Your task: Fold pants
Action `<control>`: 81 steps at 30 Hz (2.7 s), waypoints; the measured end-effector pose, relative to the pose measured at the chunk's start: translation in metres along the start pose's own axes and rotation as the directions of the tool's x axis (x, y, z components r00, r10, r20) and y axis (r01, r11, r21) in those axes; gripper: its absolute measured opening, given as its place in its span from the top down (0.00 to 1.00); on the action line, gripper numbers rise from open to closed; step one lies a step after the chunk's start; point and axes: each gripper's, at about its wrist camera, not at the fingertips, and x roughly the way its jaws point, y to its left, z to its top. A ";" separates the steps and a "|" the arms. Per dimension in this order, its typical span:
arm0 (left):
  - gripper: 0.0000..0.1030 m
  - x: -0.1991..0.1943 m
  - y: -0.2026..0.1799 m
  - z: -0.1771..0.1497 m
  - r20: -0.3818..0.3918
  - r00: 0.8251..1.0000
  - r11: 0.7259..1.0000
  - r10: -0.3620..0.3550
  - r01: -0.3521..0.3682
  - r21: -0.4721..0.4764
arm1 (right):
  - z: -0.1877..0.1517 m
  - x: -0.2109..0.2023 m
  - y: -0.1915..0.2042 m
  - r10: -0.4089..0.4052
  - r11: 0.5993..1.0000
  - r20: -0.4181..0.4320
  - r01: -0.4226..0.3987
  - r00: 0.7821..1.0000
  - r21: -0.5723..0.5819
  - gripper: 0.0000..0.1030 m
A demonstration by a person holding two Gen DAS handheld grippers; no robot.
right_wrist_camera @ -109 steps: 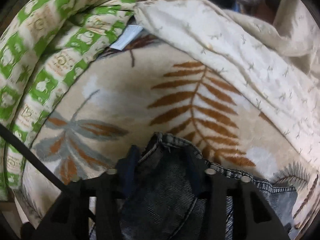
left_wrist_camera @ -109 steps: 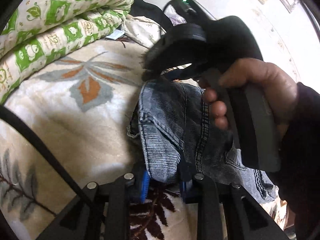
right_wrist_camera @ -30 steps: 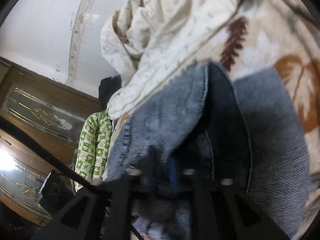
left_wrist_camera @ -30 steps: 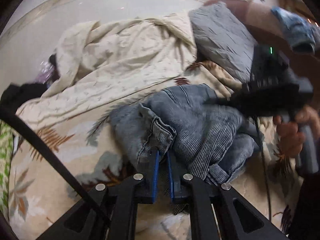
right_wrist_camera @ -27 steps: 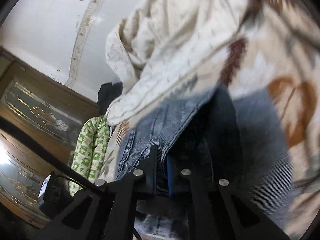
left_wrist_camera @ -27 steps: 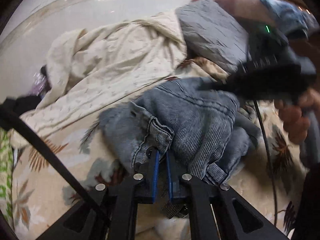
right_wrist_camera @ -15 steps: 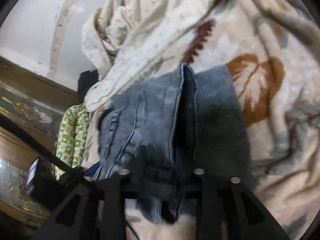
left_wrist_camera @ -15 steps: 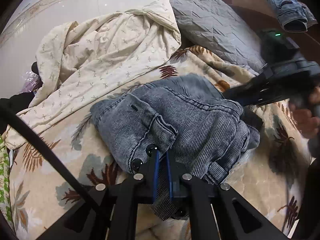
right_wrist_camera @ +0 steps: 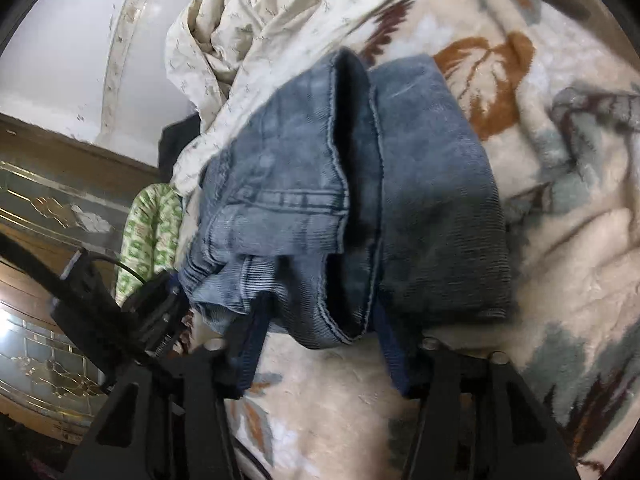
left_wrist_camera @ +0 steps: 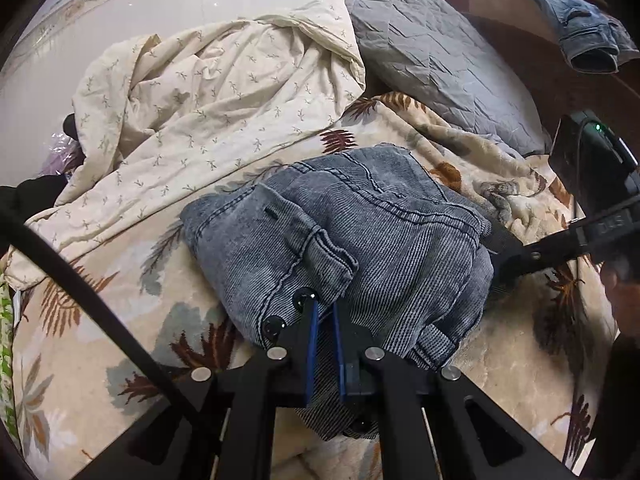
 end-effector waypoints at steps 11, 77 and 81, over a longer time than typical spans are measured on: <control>0.93 -0.006 -0.036 -0.005 0.022 0.999 0.965 0.033 -0.038 0.260 | 0.014 -0.062 0.034 -0.023 0.986 0.275 0.067 0.961 -0.153 0.95; 0.76 -0.006 0.005 -0.006 -0.076 0.996 0.993 -0.040 0.032 -0.113 | 0.010 0.013 0.089 -0.332 0.823 0.341 0.446 0.880 -0.351 0.35; 0.76 -0.006 -0.003 -0.015 -0.080 0.997 0.997 -0.021 0.015 -0.079 | -0.002 0.017 0.087 -0.362 0.809 0.323 0.466 0.875 -0.357 0.35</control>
